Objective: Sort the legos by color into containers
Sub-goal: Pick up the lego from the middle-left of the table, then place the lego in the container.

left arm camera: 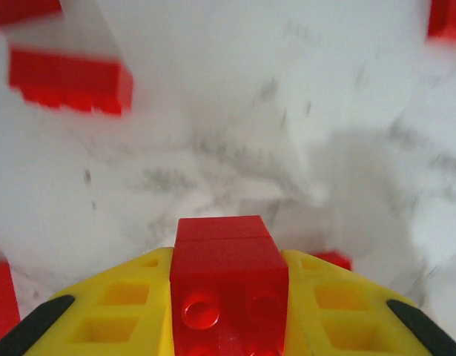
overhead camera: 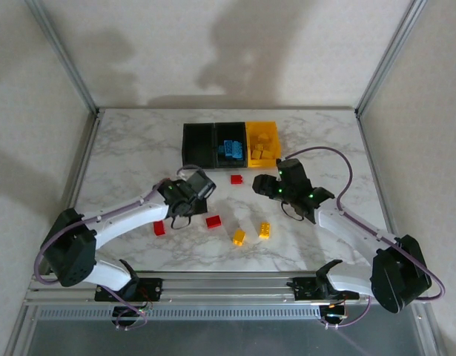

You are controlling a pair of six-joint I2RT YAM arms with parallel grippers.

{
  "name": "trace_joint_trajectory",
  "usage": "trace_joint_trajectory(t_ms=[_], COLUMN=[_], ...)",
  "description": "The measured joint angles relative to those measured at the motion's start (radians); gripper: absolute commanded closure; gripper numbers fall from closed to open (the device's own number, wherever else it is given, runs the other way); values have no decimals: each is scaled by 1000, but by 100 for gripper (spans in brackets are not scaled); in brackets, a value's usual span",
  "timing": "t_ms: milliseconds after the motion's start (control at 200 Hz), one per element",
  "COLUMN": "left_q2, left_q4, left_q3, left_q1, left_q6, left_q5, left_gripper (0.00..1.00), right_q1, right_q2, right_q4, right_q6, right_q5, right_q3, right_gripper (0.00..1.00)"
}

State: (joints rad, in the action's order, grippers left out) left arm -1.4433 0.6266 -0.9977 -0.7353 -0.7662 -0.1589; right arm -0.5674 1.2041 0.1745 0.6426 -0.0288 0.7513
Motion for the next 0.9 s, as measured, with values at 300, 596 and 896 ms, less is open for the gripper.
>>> trace_joint_trajectory(t_ms=[300, 596, 896], left_q2=[-188, -517, -760], left_q4=[-33, -45, -11], left_q3=[-328, -634, -863], left_q1=[192, 274, 298], left_q6=[138, 239, 277], left_q5=[-46, -48, -43], left_gripper=[83, 81, 76], right_q1=[-25, -57, -59], right_q2=[-30, -30, -30], right_q4=[-36, -37, -36], right_q6=[21, 53, 61], right_q5=[-25, -21, -1], right_q3=[-15, -34, -34], right_gripper=[36, 36, 36])
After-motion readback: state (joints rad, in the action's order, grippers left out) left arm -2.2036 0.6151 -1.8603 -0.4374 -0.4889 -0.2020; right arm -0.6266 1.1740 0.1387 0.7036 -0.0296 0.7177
